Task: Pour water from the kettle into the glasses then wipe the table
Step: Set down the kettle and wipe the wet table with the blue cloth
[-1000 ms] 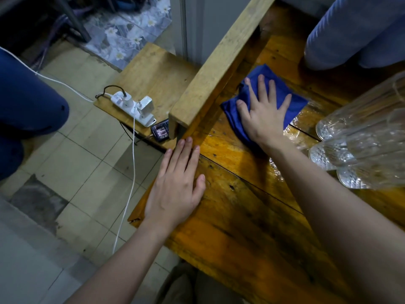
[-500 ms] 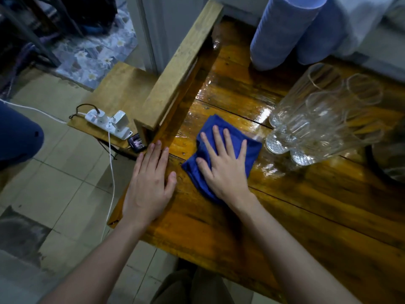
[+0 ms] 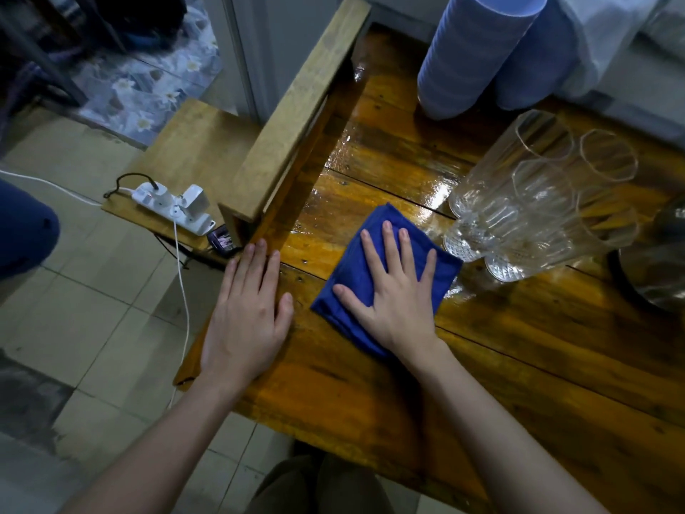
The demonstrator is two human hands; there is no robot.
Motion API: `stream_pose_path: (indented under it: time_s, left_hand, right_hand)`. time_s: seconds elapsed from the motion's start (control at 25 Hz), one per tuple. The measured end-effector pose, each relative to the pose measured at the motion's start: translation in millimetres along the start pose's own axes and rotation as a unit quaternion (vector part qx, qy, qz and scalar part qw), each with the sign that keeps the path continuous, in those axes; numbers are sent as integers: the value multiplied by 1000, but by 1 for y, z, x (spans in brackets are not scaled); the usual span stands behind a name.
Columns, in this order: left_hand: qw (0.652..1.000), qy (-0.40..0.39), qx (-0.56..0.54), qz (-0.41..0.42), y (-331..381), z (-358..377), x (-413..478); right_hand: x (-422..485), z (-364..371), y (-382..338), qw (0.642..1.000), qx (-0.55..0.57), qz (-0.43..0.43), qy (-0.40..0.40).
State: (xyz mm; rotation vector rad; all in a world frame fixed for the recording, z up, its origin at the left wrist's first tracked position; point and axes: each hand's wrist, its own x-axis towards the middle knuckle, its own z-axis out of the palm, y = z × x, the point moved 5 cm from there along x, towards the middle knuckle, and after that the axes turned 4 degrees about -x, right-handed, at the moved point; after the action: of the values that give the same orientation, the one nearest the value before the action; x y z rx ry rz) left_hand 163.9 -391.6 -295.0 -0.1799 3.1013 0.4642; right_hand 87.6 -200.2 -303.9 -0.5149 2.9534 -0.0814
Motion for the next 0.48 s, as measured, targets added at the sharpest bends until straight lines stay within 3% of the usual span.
stream_pose_path:
  time_s: [0.48]
  left_hand:
    - [1000,-22,-14,-7,-4,4,1]
  right_hand:
    - [97,-9,4,999,15,37,28]
